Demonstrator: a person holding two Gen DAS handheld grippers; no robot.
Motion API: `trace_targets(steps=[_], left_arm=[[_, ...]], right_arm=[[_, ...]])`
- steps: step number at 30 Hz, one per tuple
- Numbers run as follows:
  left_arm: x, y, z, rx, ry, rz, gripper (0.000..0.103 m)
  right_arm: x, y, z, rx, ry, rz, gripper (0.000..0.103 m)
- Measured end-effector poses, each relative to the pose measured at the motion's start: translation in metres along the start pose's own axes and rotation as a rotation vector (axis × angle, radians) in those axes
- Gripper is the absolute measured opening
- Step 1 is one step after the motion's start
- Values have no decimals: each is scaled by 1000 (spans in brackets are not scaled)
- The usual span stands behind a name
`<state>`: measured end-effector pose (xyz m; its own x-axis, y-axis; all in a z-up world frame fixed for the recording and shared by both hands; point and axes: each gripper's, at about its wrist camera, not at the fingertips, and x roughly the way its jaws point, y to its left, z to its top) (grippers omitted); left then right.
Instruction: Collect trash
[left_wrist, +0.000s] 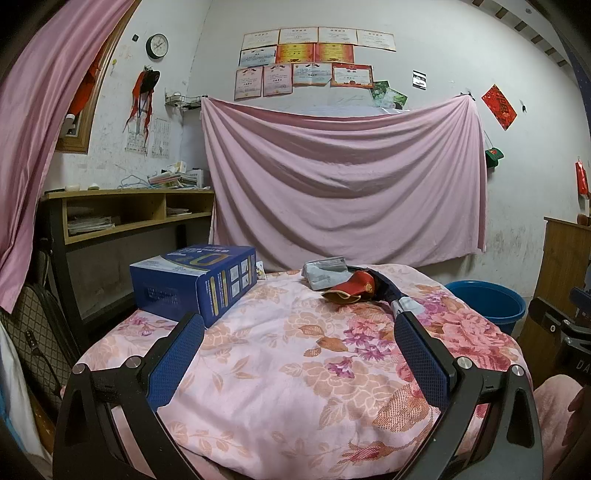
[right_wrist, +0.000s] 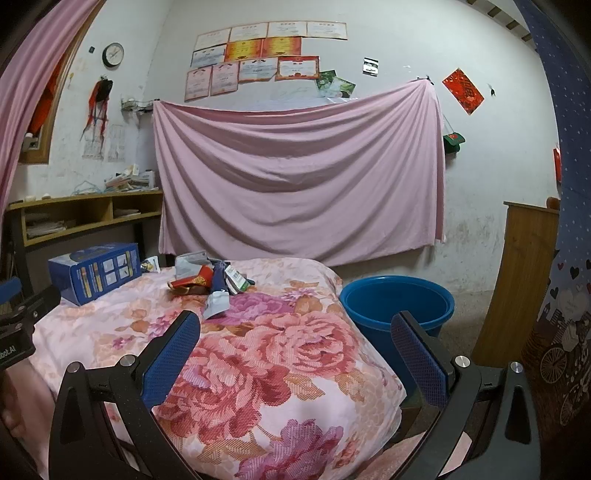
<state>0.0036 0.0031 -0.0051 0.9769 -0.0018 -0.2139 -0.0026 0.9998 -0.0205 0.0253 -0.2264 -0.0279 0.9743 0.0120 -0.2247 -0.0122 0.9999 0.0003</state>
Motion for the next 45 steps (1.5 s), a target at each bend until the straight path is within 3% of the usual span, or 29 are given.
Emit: trace_targets(steps=[45], left_arm=[[0, 1, 1, -6, 3, -1, 101]], right_arm=[[2, 4, 0, -7, 9, -1, 103]])
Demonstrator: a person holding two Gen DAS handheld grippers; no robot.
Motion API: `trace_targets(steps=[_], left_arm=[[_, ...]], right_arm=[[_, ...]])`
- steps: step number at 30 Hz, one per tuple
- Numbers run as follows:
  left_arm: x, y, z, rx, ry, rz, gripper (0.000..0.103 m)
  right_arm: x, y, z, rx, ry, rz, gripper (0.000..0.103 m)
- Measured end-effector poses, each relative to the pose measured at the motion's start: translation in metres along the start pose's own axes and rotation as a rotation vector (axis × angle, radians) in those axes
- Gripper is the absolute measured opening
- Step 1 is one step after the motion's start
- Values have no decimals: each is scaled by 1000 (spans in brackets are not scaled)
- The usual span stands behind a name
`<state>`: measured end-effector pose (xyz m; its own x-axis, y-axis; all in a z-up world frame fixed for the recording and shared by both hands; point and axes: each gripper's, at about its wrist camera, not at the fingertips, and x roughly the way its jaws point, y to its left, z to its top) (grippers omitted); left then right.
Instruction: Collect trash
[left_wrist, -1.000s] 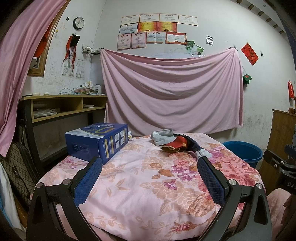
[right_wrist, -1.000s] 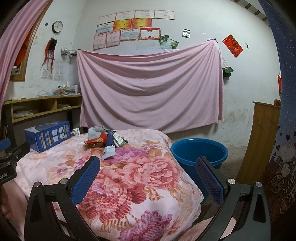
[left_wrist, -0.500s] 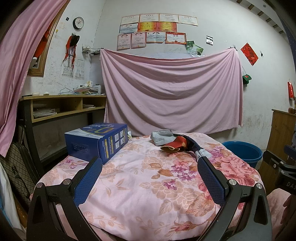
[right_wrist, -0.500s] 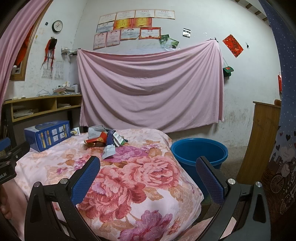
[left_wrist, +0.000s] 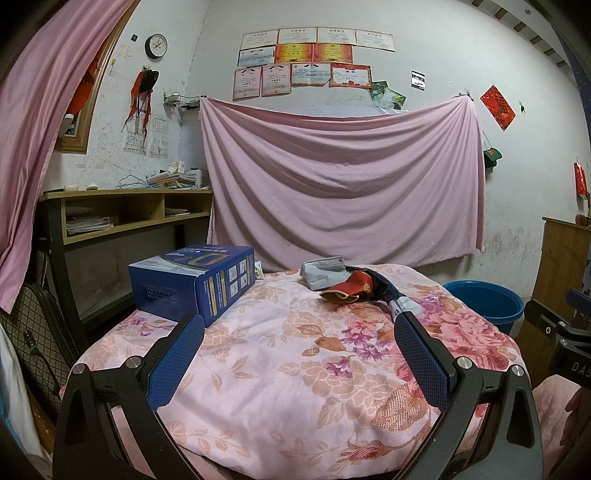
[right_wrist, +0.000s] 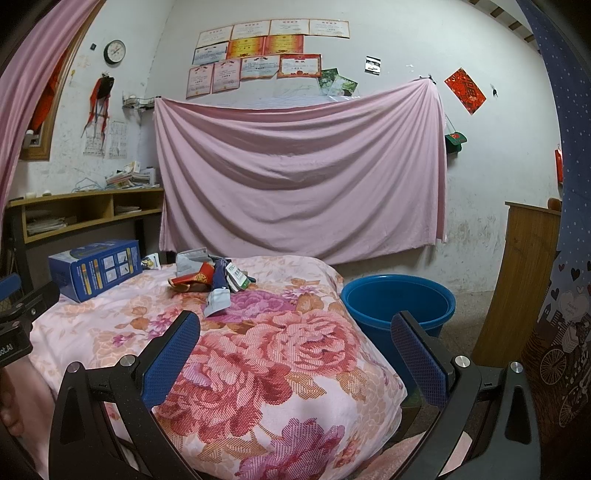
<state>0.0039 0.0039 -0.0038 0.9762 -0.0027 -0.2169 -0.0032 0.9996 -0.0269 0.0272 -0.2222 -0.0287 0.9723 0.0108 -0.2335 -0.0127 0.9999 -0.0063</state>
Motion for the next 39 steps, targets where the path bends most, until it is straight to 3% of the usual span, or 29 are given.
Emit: trace_targets(steps=[39], left_arm=[[0, -3, -3, -5, 10, -2, 101]], right_arm=[[1, -3, 3, 1, 5, 1, 103]])
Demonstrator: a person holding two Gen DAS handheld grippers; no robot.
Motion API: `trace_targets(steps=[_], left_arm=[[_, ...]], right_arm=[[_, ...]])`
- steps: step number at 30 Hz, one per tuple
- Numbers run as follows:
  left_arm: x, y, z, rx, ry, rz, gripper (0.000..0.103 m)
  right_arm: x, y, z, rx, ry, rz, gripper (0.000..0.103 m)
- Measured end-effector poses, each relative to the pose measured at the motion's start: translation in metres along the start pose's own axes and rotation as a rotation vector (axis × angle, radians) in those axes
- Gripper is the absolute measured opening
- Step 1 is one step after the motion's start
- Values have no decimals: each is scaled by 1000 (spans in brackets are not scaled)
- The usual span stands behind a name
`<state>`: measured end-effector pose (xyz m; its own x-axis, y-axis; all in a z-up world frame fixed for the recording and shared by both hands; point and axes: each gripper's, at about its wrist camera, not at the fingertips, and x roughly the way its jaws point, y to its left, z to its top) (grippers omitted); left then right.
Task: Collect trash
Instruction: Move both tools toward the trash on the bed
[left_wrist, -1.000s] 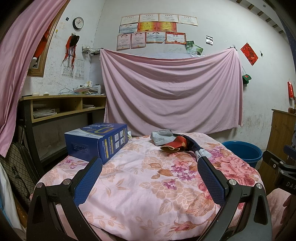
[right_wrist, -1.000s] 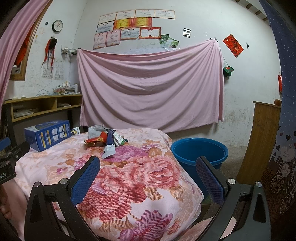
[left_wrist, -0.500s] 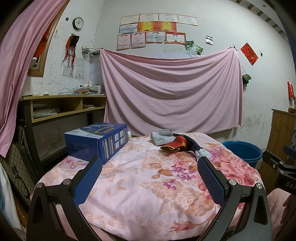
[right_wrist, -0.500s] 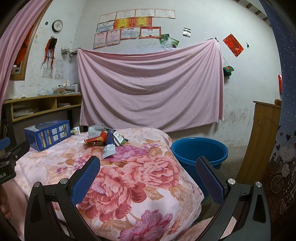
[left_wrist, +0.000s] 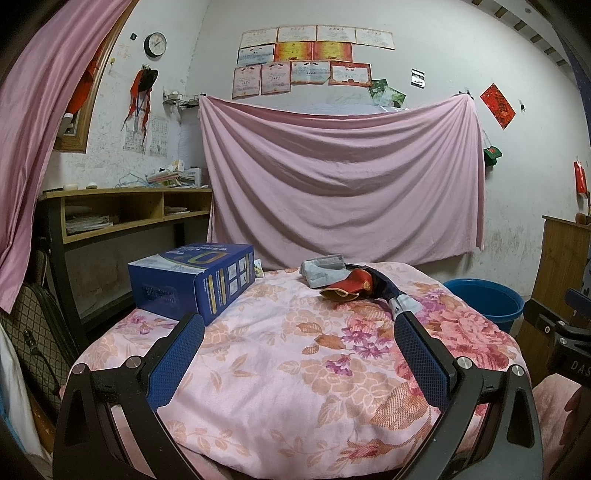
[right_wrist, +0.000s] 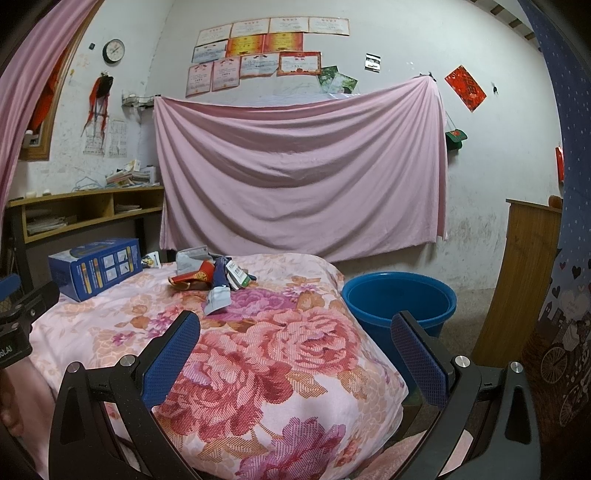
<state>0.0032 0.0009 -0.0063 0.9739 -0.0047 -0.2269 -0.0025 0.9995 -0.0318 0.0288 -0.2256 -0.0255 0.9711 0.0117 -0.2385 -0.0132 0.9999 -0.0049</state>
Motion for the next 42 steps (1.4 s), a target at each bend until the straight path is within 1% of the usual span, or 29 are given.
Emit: trace_targets(steps=[4, 7, 9, 12, 16, 20, 26, 28, 31, 34, 37, 39, 42], left_arm=[[4, 1, 2, -9, 14, 6, 101], [9, 2, 9, -9, 15, 14, 101], [12, 5, 15, -12, 5, 14, 101], [16, 12, 26, -29, -26, 19, 101], [31, 17, 35, -33, -42, 22, 101], [49, 22, 48, -39, -63, 8, 101], [78, 25, 73, -30, -116, -17, 101], [89, 26, 80, -29, -132, -18, 101], [107, 27, 89, -22, -149, -16, 101], [125, 27, 91, -18, -140, -16, 101], [141, 28, 86, -19, -104, -18, 101], [151, 27, 79, -19, -58, -17, 101], [168, 25, 69, -17, 49, -34, 101]], right_arm=[[0, 3, -2, 0, 3, 8, 103], [1, 7, -4, -6, 9, 33, 103], [7, 10, -7, -5, 21, 53, 103], [12, 8, -1, 14, 25, 81, 103], [19, 0, 21, 28, -17, 86, 103], [36, -1, 43, 28, -63, 102, 103], [68, 6, 75, -19, -132, 95, 103], [84, 9, 85, -30, -142, 105, 103], [108, 10, 97, -22, -136, 146, 103], [132, 7, 103, -10, -112, 186, 103], [158, 3, 104, 23, -62, 249, 103], [169, 3, 102, 26, -30, 254, 103], [182, 4, 93, 32, 45, 280, 103]])
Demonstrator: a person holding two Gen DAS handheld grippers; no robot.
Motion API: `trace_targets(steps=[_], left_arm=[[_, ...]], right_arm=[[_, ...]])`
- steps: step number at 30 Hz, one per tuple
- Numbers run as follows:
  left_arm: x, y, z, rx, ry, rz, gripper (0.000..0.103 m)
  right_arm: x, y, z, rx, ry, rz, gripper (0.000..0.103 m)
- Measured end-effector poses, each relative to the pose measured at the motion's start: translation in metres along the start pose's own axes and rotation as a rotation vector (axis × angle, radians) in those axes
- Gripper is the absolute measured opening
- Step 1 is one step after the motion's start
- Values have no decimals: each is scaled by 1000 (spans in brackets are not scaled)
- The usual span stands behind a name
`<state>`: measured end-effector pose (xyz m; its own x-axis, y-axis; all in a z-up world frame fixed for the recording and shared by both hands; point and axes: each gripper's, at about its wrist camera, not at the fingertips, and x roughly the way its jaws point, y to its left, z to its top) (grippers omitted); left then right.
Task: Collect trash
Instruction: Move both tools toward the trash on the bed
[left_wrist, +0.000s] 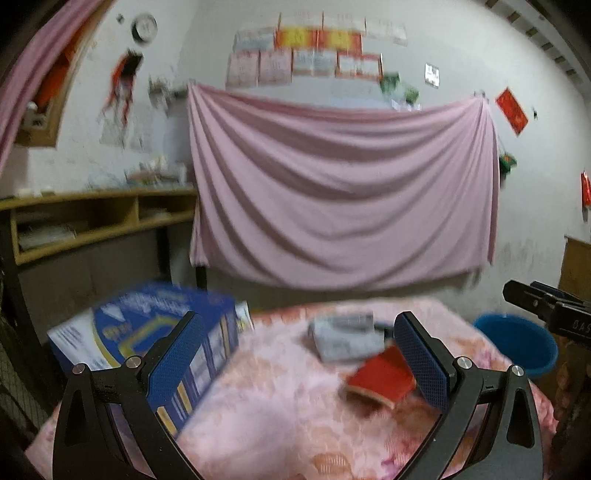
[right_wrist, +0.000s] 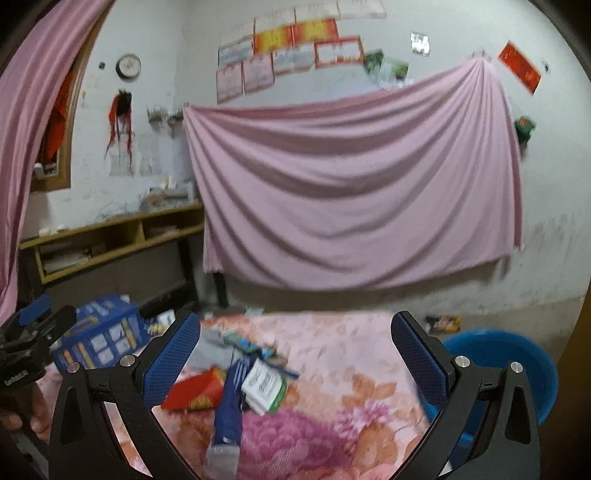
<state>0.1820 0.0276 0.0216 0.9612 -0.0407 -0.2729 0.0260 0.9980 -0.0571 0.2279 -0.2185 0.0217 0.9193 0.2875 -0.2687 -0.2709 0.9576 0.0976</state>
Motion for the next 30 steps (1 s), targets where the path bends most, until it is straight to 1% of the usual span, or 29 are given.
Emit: trace_targets(steps=[2, 4, 7, 9, 11, 12, 14, 15, 17, 20, 23, 25, 27, 29, 30], left_arm=[[10, 0, -5, -8, 60, -4, 101], [17, 0, -9, -18, 99, 11, 101], [24, -1, -13, -26, 132, 4, 100], [27, -3, -14, -24, 157, -5, 100], [30, -5, -16, -16, 184, -26, 100], [33, -7, -17, -10, 195, -36, 100], [35, -9, -19, -1, 215, -50, 100], [38, -10, -19, 2, 227, -56, 99], [43, -12, -21, 10, 255, -66, 95], [52, -14, -23, 16, 300, -89, 95], [60, -15, -26, 23, 342, -124, 94], [63, -17, -28, 32, 363, -152, 92], [62, -19, -29, 53, 372, -172, 90], [61, -24, -31, 85, 376, -186, 85], [62, -28, -32, 104, 379, -194, 85]], right_arm=[[8, -3, -9, 24, 55, 23, 103], [15, -4, -16, 33, 113, 39, 103], [23, -3, -23, 29, 183, 62, 103], [29, -2, -26, 23, 220, 86, 97], [33, -1, -29, 21, 253, 117, 85], [36, 0, -30, 20, 279, 133, 82], [41, 3, -33, 17, 316, 162, 72], [42, 5, -34, 15, 333, 169, 70], [47, 9, -37, 0, 378, 189, 62], [52, 16, -42, -24, 424, 205, 55], [62, 21, -48, -44, 478, 213, 50], [66, 21, -49, -31, 501, 233, 49], [70, 20, -51, -22, 526, 248, 45], [75, 22, -54, -27, 555, 248, 35], [77, 23, -56, -32, 570, 251, 33]])
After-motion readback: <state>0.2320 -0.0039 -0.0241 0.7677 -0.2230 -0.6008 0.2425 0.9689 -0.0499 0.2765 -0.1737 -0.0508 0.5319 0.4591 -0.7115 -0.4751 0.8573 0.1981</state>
